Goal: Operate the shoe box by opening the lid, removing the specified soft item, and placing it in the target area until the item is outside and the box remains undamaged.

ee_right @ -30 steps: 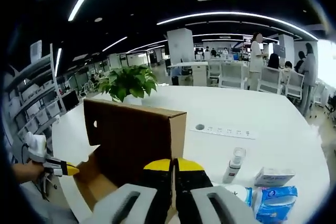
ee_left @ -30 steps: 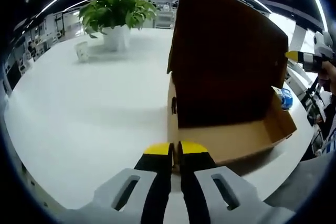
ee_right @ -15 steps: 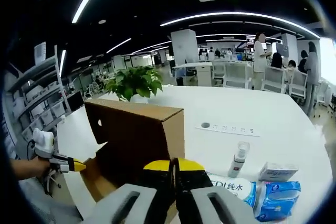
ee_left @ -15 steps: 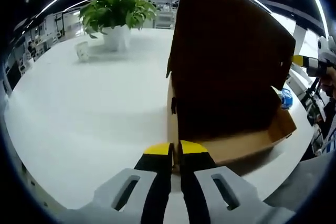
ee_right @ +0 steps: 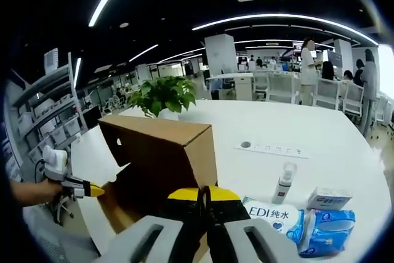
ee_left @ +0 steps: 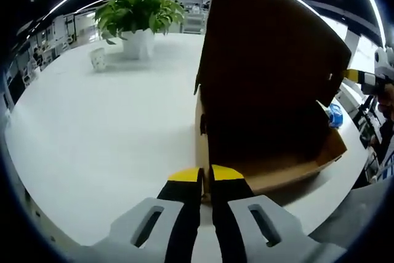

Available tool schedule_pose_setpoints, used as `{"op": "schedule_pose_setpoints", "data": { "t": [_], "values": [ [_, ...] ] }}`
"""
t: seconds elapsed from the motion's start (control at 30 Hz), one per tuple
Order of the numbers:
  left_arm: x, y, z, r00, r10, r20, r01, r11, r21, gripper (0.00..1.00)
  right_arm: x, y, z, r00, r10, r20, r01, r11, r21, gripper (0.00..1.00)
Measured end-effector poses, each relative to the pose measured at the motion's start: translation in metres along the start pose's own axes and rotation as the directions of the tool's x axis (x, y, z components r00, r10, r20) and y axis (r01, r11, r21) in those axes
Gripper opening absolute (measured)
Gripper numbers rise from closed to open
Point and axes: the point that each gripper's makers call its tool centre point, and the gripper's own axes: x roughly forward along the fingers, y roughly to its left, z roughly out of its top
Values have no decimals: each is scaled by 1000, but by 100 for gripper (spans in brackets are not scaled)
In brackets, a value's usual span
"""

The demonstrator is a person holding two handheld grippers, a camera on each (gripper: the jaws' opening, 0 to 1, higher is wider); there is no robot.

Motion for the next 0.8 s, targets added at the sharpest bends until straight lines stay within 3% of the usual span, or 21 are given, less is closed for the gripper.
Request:
{"op": "schedule_pose_setpoints", "data": {
  "t": [0.8],
  "values": [
    [0,0,1,999,-51,6,51,998,26,6,-11,10,-19,1000,2,2,-3,1000,27,0]
  ]
}}
